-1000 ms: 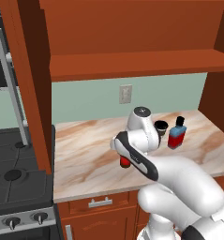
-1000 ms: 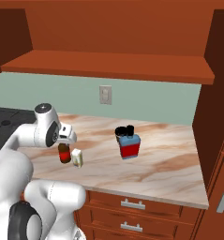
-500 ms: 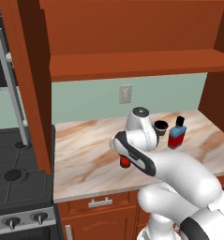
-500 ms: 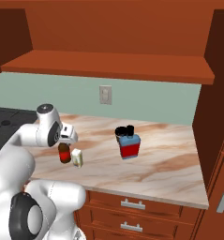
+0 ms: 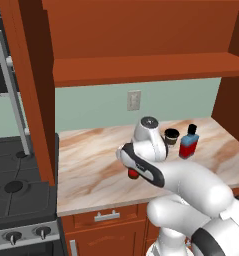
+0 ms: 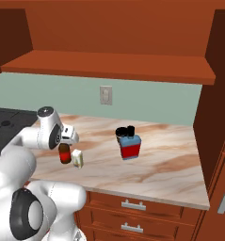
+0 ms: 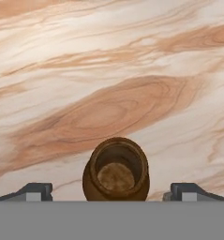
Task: Sort all alcoholic drinks to one cabinet, and non-alcoholic drinks to the other.
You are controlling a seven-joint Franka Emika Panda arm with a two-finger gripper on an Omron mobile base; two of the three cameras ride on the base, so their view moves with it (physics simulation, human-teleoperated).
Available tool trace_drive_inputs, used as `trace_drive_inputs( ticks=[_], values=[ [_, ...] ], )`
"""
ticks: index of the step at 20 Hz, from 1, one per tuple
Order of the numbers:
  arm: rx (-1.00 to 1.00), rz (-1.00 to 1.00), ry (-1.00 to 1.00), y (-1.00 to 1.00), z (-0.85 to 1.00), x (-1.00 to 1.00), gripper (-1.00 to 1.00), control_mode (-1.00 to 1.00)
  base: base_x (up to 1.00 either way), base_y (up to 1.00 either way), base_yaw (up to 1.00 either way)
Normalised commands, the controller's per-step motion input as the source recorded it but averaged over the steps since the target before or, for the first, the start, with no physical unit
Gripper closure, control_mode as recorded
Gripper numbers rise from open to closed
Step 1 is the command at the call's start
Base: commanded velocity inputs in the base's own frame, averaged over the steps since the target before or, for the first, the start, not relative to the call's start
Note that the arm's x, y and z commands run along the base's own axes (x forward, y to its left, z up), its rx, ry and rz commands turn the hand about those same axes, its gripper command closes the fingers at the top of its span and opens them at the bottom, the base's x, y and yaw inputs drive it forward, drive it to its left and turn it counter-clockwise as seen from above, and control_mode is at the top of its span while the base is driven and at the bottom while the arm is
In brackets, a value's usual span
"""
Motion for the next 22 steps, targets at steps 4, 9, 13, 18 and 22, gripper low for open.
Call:
trace_drive_inputs(
  ticks=[4, 9, 13, 18, 22],
  values=[
    [0.00, 0.00, -0.12, 0.00, -0.02, 0.02, -1.00, -1.00, 0.00, 0.00, 0.00],
    [0.00, 0.00, -0.15, 0.02, 0.00, 0.00, -1.00, -1.00, 0.00, 0.00, 0.00],
    [0.00, 0.00, -0.14, 0.02, 0.00, 0.00, -1.00, -1.00, 0.00, 0.00, 0.00],
    [0.00, 0.00, -0.12, 0.00, -0.04, 0.00, -1.00, -1.00, 0.00, 0.00, 0.00],
    [0.00, 0.00, -0.13, 0.00, -0.05, 0.00, -1.00, -1.00, 0.00, 0.00, 0.00]
  ],
)
